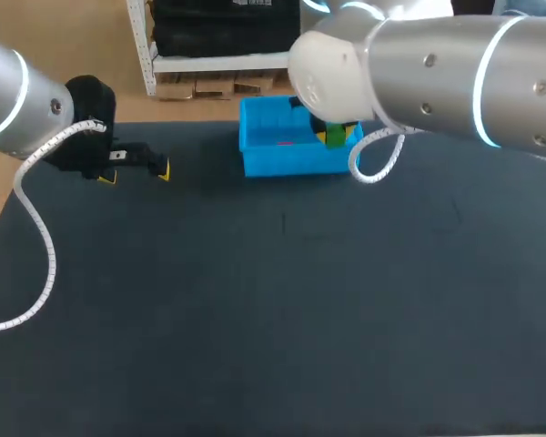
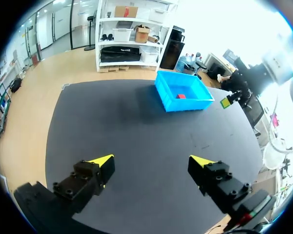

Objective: Use the left arm to pick the red cube and place it into the blue plastic box first, then use the right arm to grasp the green cube and put it into the same blue plastic box after the first action is fully finished.

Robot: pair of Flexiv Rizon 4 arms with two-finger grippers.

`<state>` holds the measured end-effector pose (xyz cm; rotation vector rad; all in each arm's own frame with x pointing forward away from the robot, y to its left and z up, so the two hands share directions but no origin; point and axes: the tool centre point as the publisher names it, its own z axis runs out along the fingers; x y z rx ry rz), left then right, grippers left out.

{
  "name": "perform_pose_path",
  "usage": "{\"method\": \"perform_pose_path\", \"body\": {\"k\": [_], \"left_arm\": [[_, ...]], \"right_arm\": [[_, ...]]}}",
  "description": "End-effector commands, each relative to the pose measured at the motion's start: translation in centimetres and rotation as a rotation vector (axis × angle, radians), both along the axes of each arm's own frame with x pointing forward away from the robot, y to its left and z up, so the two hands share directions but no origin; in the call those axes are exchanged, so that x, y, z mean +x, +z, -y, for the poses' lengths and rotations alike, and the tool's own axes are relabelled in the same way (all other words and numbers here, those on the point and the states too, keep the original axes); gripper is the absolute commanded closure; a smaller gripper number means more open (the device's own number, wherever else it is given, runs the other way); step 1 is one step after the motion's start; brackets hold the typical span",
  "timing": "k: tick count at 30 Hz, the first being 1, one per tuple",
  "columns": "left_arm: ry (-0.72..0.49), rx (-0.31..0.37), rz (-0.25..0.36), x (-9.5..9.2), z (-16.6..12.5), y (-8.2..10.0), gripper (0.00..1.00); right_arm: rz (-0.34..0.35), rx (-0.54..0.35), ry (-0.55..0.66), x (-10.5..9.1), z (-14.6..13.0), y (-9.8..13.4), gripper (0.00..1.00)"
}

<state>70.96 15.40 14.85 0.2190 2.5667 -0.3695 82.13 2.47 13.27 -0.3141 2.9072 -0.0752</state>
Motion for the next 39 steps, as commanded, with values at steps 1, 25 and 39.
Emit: {"method": "perform_pose_path", "body": {"k": [1, 25, 39], "left_arm": [[0.000, -0.002, 0.002, 0.1, 0.0, -0.1, 0.00], [0.000, -0.002, 0.002, 0.1, 0.0, -0.1, 0.00], [0.000, -0.002, 0.002, 0.1, 0.0, -0.1, 0.00]], "right_arm": [[0.181, 0.052, 0.011, -0.8, 0.4, -0.2, 1.00], [0.214, 0.110, 0.069, 3.8, 0.6, -0.5, 1.00], [0.206, 0.158, 0.135, 11.2, 0.0, -1.0, 1.00]]}}
